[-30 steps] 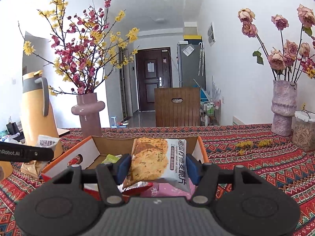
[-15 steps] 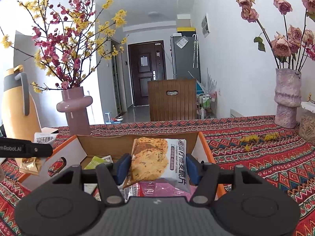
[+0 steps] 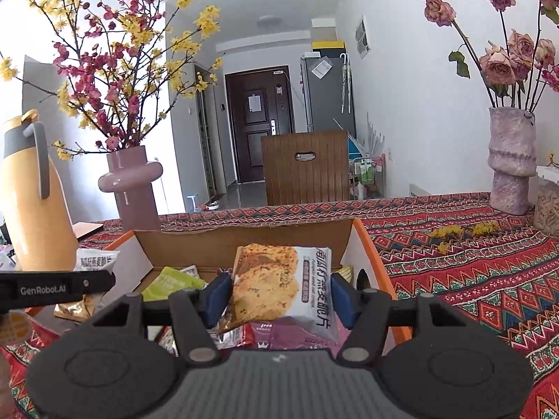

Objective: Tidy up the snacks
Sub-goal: 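Lower both packets into the box and open both grippers, then move both open grippers back from the box to the loose packets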

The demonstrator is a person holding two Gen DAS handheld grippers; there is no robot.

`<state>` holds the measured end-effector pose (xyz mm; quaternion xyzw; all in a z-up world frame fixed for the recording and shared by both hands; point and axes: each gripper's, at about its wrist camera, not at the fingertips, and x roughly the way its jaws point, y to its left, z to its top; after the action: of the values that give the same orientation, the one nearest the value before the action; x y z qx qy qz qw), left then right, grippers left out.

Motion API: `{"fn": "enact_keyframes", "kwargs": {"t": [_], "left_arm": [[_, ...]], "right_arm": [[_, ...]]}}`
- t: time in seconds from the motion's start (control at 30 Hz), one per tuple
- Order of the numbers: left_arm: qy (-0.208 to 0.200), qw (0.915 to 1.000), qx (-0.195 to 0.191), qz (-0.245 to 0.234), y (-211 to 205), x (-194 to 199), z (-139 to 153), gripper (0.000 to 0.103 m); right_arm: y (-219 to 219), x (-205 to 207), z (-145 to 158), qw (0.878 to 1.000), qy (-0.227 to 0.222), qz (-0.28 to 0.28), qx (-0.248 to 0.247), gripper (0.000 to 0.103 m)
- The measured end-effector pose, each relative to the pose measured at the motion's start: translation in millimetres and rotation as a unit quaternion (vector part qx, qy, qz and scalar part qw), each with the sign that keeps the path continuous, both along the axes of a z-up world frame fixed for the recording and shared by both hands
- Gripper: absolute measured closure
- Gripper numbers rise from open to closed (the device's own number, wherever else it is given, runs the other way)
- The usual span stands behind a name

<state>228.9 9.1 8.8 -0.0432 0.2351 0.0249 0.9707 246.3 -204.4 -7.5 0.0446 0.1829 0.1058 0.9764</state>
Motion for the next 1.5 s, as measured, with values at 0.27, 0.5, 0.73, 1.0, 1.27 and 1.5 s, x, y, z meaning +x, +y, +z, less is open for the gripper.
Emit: {"fn": "enact_keyframes", "kwargs": {"t": [0.27, 0.5, 0.73, 1.0, 1.27, 1.5], "left_arm": [[-0.031, 0.9992, -0.010, 0.023, 5.9, -9.9, 5.1, 0.007], [-0.037, 0.9987, -0.010, 0.034, 6.9, -11.6, 5.6, 0.000], [-0.035, 0.9986, -0.013, 0.038, 8.4, -11.1, 4.4, 0.000], [-0.048, 0.9976, -0.019, 0.045, 8.1, -23.5, 24.4, 0.000], [-0.059, 0.9977, -0.018, 0.027, 5.8, -45.7, 43.0, 0.000], [-0.048, 0.9986, -0.009, 0.020, 10.2, -64.8, 41.1, 0.000]], "right_arm": [[-8.4, -4.4, 2.3, 1.000, -0.009, -0.012, 0.022, 0.004], [-11.6, -5.0, 3.3, 0.999, -0.012, -0.013, 0.030, 0.000], [-11.2, -4.6, 2.7, 0.999, -0.011, -0.014, 0.029, 0.000], [-9.6, -4.8, 8.3, 1.000, -0.011, -0.018, 0.017, 0.000], [-7.5, -24.5, 20.3, 1.000, -0.011, -0.015, 0.002, 0.000], [-8.5, -45.7, 19.5, 1.000, 0.003, -0.007, -0.003, 0.000]]}}
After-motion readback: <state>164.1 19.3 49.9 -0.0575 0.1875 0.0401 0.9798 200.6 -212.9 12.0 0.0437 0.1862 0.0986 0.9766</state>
